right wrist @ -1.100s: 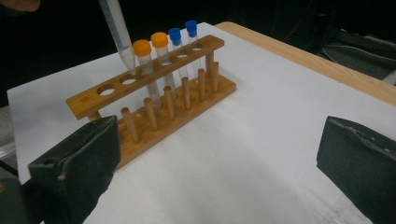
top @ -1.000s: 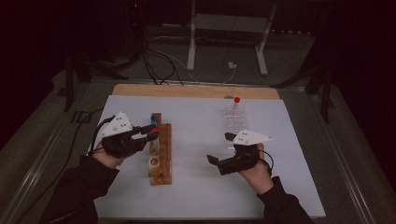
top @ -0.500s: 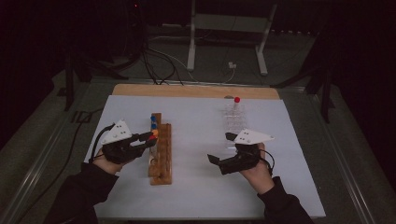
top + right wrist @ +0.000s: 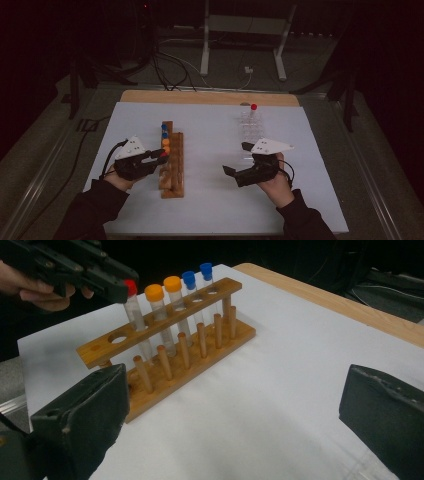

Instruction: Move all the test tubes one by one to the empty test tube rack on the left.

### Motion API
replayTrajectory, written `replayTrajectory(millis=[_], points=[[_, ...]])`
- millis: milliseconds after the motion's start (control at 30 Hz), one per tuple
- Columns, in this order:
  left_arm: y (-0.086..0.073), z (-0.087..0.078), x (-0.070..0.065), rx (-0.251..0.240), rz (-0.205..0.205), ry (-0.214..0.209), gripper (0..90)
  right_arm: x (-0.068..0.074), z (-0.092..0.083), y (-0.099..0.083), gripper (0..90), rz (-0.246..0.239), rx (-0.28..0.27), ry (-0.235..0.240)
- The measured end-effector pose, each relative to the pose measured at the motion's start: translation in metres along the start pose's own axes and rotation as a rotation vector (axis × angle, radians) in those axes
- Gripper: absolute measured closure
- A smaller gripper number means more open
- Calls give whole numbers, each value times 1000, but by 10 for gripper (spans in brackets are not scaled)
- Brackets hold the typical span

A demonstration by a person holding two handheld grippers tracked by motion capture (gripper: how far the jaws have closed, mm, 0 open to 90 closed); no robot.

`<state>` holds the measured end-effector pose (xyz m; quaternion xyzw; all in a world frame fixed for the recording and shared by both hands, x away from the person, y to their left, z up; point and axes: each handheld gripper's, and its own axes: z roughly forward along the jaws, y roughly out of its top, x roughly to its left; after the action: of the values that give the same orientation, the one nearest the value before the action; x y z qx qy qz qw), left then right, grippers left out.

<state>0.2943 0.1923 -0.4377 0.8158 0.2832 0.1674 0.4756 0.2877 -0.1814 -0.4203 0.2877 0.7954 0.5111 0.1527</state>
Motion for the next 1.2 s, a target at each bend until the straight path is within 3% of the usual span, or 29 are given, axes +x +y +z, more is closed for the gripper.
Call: replayTrajectory(millis=[433,600,833,933,1067,1200], points=[[-5,0,1,1,7,-27,700,0,-1,1,0,-2,-3,3],[-4,-6,-5,-36,28,-45,482,-1,-2,2,0,-2,-8,8],[-6,-17,-7,-83,9,-38,171,-8,-6,10,0,-3,-26,2],[-8,-22,-6,-96,-12,-40,85,-15,-7,13,0,-9,-29,2],[-13,-28,-2,-110,-18,-80,19,-26,-9,16,0,-8,-37,-20],[-20,-30,3,-122,-31,-88,18,-43,-10,16,0,3,-44,-41]])
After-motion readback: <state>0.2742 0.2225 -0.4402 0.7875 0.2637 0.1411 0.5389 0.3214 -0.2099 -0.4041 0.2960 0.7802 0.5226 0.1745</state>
